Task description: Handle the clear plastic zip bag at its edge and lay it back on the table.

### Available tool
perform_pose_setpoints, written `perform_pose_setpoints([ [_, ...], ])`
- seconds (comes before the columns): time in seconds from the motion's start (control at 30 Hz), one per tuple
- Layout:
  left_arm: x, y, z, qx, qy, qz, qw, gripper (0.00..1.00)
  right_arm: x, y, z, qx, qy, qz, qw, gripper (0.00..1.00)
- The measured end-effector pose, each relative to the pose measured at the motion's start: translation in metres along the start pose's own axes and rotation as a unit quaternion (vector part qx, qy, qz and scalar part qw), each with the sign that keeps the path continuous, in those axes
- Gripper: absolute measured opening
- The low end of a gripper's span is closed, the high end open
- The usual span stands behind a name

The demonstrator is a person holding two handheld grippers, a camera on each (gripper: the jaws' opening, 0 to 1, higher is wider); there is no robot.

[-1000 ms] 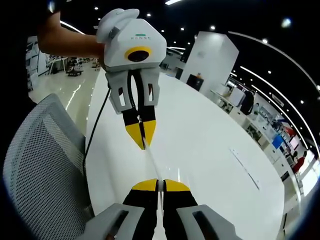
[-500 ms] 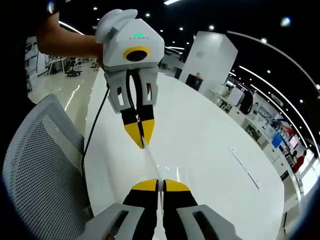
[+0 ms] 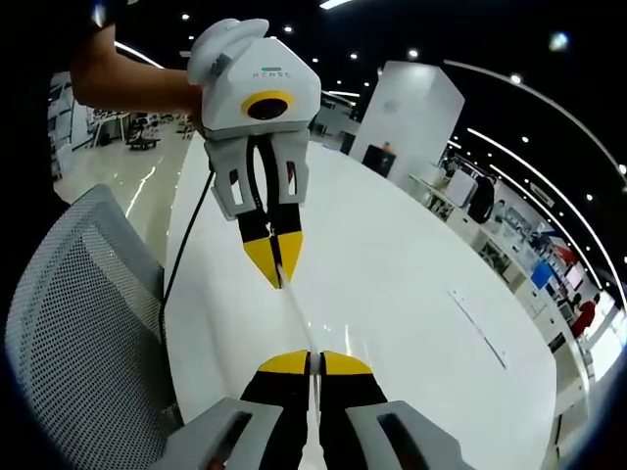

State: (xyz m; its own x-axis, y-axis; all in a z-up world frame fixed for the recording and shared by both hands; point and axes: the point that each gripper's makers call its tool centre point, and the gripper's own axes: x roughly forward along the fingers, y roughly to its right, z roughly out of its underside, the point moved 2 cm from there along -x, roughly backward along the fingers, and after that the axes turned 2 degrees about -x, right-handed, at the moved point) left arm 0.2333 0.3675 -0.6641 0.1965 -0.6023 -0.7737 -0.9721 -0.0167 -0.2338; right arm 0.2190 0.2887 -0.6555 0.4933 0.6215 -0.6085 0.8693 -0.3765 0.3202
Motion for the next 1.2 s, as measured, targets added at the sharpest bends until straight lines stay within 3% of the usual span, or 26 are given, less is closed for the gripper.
perform_pose_setpoints([
  [1.2,-0.0031,-0.0003,0.0034,-0.004,-0.003,-0.001,1.0000,0.00,-0.0022,0.0009,0.0025,0.000,-0.003,0.000,1.0000,0.00],
])
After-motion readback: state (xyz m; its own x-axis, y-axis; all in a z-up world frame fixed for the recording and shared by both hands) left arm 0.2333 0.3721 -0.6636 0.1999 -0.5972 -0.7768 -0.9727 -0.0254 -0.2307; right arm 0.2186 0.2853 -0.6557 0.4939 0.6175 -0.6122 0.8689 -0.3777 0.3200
